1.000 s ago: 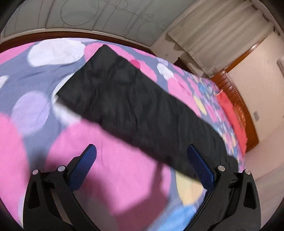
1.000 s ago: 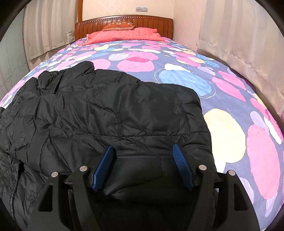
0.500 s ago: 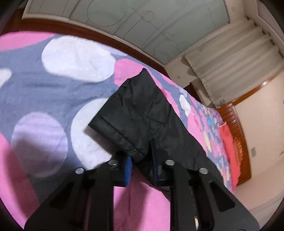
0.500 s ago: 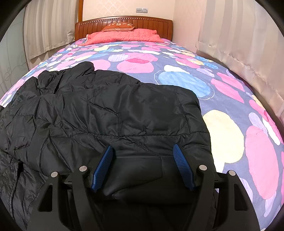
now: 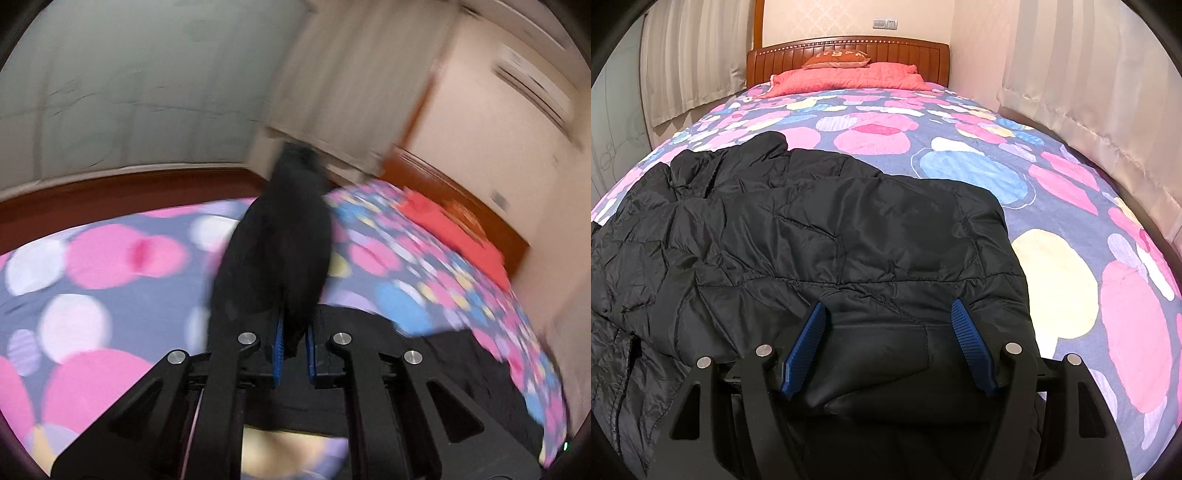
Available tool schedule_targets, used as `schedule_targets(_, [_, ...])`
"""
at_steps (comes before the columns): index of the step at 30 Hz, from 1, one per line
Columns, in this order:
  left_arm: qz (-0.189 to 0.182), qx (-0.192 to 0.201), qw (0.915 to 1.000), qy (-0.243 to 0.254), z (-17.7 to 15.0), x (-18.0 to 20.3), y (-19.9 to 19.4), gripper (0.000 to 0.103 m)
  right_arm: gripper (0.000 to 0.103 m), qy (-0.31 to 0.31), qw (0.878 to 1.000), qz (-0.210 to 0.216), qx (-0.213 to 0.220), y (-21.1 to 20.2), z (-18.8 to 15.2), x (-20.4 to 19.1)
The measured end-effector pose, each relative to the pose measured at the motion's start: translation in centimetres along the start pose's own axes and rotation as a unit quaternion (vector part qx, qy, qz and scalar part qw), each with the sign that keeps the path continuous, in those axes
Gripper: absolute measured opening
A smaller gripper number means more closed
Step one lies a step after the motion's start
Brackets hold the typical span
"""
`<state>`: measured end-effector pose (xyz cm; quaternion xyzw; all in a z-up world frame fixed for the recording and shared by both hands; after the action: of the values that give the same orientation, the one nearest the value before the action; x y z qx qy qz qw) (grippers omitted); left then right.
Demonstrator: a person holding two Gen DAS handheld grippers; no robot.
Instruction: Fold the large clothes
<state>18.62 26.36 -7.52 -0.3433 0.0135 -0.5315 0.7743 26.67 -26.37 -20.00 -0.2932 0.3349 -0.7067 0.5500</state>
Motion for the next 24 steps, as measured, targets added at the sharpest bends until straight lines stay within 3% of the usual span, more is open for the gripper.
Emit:
schedule_targets(4, [-0.044,-0.026,0.9964,0.068,-2.7,7.9,0.9,0.008,0.070,0.002,1.000,0.003,0.002,-0.1,0.2,0.1])
schedule_targets(8, [-0.081,-0.051,0.9866,0.132,-5.9,16.1,2.0,0.008,0.070,0.005,1.000,0.003,0.003,-0.2,0.1,0.1])
schedule_targets(11, [-0.103,-0.076,0.9790,0.159,-9.0,20.1,2.8,0.008,0.070,0.006,1.000,0.006,0.004,-0.1,0.2,0.1])
schedule_targets(20, [-0.161,-0.122,0.9507,0.235,-16.6,30.5,4.0,0.008,0.071,0.010,1.000,0.011,0.007,0.1,0.1,0.1])
schedule_targets(24, [-0.162,-0.142,0.9398,0.265,-19.7,32.3,5.0,0.008,0.071,0.011,1.000,0.012,0.008,0.2,0.1,-0.1])
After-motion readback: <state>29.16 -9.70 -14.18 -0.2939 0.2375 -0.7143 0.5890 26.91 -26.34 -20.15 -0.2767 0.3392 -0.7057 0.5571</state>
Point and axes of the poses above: each gripper's, at about its wrist camera, not at the fingertips, and y roughly the way its jaws point, x to its right, z to its top, the point moved 4 cm from there along y, roughly the way its jaws point, and after that the axes turned 6 degrees about -x, right-handed, at the moved point
